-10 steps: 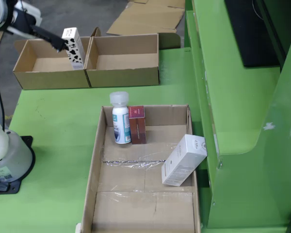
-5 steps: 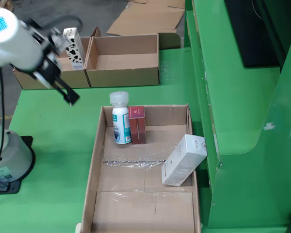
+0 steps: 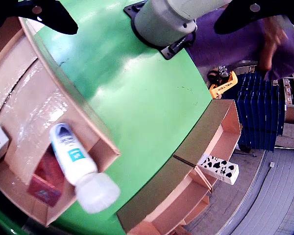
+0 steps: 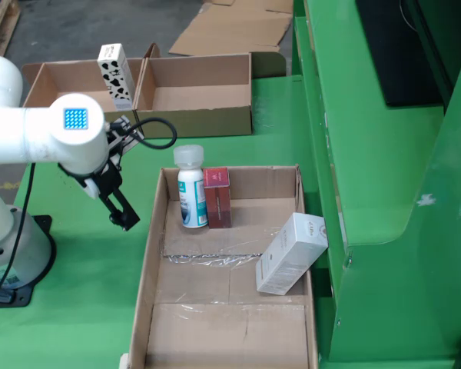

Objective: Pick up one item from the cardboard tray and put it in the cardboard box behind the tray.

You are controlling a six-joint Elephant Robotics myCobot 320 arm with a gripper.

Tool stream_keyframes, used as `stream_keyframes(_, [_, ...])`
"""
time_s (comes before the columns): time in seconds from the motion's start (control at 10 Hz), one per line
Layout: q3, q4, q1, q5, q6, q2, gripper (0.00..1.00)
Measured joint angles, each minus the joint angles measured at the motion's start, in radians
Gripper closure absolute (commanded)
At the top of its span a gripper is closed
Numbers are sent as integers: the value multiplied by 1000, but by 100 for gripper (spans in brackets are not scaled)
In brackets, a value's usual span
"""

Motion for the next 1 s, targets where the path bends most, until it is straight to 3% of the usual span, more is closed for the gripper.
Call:
stream_keyframes(0.7, [0,0,-343,0,-345,-2,0])
stream_keyframes(1.0, [0,0,-483,0,-362,-2,0])
